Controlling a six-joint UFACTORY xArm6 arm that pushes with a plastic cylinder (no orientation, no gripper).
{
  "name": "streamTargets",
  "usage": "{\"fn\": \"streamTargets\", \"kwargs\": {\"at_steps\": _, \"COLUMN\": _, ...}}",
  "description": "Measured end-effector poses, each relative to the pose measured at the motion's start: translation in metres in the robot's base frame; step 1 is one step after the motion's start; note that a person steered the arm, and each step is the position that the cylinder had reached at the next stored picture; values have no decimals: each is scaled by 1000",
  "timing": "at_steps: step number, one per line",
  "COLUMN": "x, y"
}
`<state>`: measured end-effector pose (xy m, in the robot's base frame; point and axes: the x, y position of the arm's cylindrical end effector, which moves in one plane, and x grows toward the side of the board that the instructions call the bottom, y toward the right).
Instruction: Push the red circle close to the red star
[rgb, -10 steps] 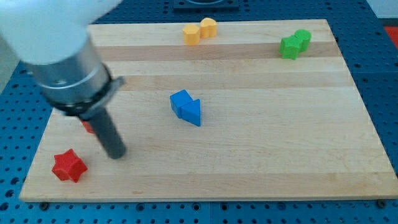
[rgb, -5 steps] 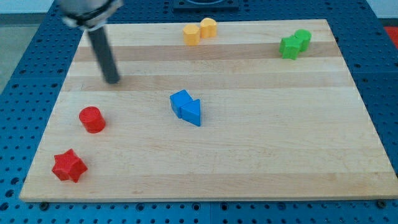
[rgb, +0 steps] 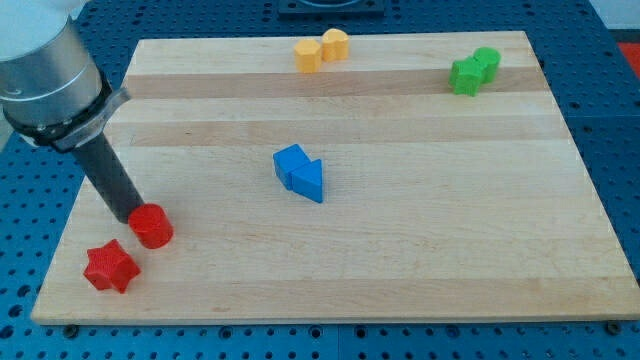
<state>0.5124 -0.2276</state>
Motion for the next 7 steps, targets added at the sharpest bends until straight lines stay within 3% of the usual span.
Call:
{"fn": "streamTargets", "kwargs": {"at_steps": 2, "x": 19, "y": 0}}
{"fn": "streamTargets", "kwargs": {"at_steps": 3, "x": -7, "y": 6}}
{"fn": "streamTargets", "kwargs": {"at_steps": 4, "x": 5, "y": 38}}
{"fn": "streamTargets", "kwargs": {"at_steps": 7, "x": 18, "y": 41}}
